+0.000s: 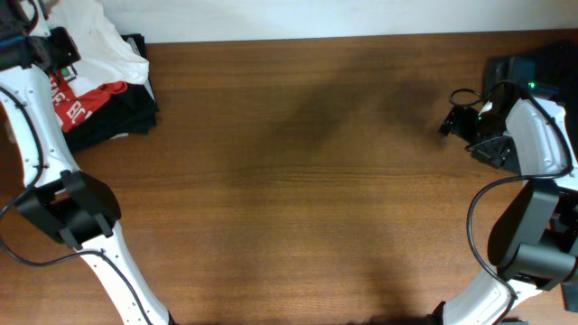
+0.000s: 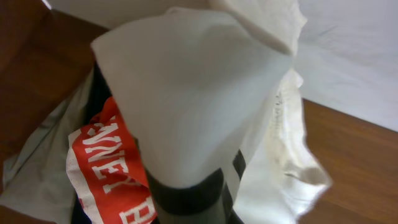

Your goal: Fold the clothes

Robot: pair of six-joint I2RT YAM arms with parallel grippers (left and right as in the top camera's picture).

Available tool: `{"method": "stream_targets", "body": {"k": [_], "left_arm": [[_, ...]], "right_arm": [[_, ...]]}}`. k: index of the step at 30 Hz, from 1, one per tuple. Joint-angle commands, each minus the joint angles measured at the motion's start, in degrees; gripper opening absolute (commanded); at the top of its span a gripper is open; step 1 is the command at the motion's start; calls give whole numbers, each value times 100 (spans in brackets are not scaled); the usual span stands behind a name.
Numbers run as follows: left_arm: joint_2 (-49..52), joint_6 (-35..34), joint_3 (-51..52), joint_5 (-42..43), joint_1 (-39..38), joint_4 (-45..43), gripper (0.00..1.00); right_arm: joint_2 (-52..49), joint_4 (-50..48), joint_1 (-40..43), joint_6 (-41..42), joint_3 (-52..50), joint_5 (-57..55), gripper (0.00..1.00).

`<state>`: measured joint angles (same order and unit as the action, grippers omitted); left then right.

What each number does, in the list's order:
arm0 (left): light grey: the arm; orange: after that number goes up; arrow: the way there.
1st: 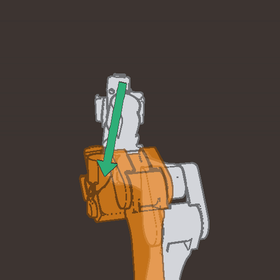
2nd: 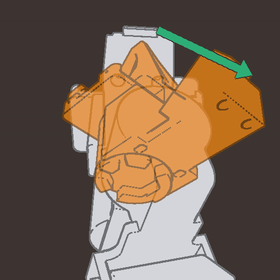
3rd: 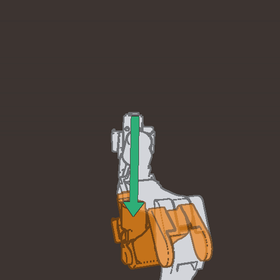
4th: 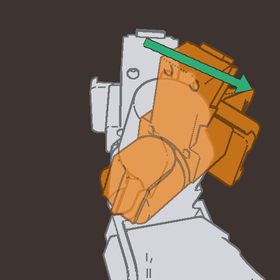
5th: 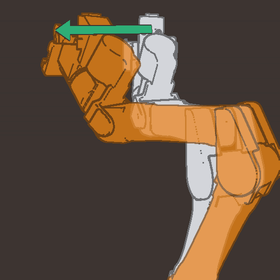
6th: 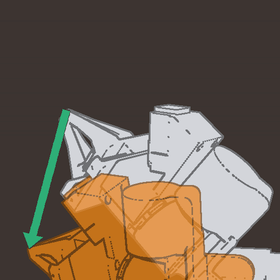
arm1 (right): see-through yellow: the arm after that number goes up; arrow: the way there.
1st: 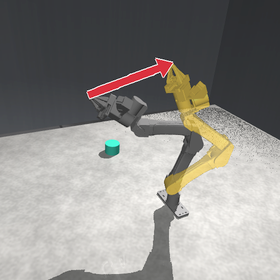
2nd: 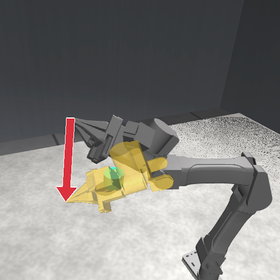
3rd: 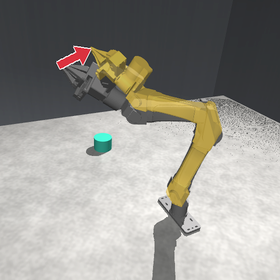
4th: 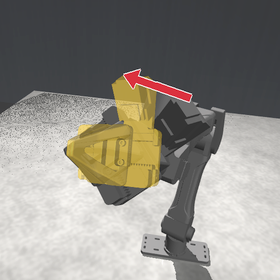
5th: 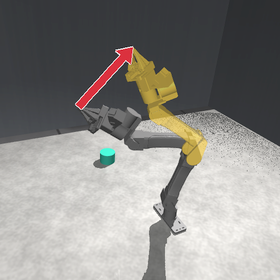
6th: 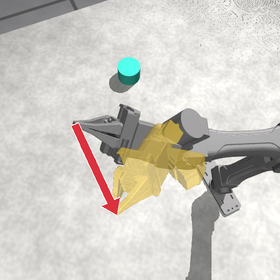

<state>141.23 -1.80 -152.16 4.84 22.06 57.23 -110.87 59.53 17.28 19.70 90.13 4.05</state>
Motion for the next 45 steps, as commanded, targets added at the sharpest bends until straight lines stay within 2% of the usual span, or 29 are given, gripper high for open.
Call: {"method": "stream_targets", "body": {"k": [1,4,7,12,13,15,16,20,24,26,27,30,37,42,45], "left_arm": [[518,-79,-68,-238,210,-304,1],[850,-81,-68,-507,306,-568,1],[1071,-153,-66,-1281,420,-789,1],[1091,-271,-66,-1325,592,-750,2],[1091,-271,-66,-1325,590,-728,6],[1091,-271,-66,-1320,584,-708,77],[1091,-271,-68,-1248,581,-715,99],[1001,-271,-70,-1117,581,-706,99],[483,-271,-81,-649,531,-787,98],[297,-271,-81,-647,476,-815,57],[254,-271,-81,-592,398,-828,2],[411,-273,35,-151,212,-774,0],[1333,-271,42,-98,-328,-815,1],[1263,-271,39,-94,-472,-743,1],[660,-271,33,-94,-470,-695,10]], "right_arm": [[-9,-2,15,72,81,-70,99],[-9,-2,15,72,81,-70,99],[-9,0,15,72,81,-70,99],[-9,-2,15,72,81,-70,99],[-9,-2,15,72,81,-70,99],[-9,-2,15,72,81,-70,99],[-9,0,15,72,81,-70,99],[-9,-2,15,72,81,-70,98],[-9,-2,15,72,81,-70,99],[-9,0,15,72,81,-70,99],[-9,-2,15,72,81,-70,99],[-9,-2,15,72,81,-70,99],[-9,-2,15,72,81,-70,99],[-9,-2,15,72,81,-70,99],[-9,-2,15,72,81,-70,99]]}}
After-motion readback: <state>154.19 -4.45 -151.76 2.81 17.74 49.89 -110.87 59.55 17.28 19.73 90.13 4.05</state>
